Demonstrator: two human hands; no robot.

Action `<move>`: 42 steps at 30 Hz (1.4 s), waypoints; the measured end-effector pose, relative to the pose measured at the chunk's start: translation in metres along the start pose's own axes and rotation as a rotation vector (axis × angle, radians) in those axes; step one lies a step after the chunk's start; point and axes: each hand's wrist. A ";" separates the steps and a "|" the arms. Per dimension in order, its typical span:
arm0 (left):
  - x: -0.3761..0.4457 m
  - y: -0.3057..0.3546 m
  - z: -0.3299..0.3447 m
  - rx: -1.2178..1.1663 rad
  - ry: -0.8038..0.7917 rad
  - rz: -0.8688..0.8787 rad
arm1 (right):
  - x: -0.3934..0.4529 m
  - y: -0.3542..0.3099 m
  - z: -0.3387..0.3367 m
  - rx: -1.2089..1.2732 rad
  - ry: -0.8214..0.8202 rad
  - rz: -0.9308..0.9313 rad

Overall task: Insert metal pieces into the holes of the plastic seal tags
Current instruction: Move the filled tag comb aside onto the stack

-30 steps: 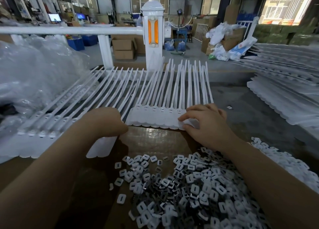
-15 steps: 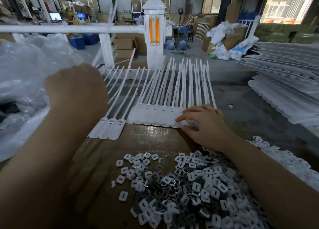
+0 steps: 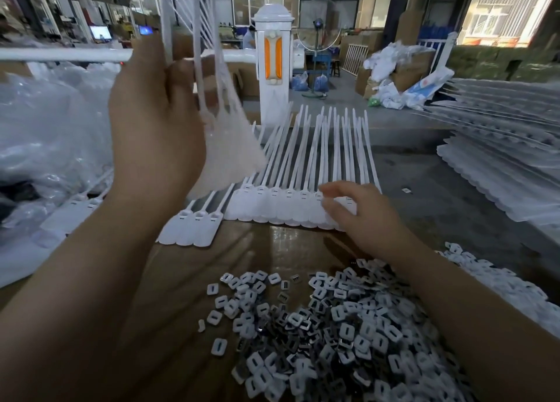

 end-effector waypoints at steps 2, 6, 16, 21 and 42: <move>-0.001 -0.001 0.001 -0.238 -0.063 -0.171 | 0.002 -0.003 -0.003 0.164 0.031 0.090; -0.005 -0.017 0.004 -0.517 -0.083 -0.520 | 0.004 -0.004 -0.006 0.387 0.115 0.291; -0.012 -0.060 0.007 -0.735 -0.335 -0.739 | 0.013 -0.002 -0.012 0.557 0.271 0.591; -0.020 -0.073 0.014 -0.689 -0.399 -0.730 | 0.015 0.004 -0.018 0.562 0.337 0.597; -0.057 -0.097 0.033 0.633 -0.822 -0.253 | -0.005 -0.021 -0.006 -0.138 -0.356 -0.282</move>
Point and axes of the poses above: each hand's wrist, its own x-axis towards the middle knuckle, its own z-axis out of the palm, y = z × x, and after that the axes turned 13 degrees about y, right-handed
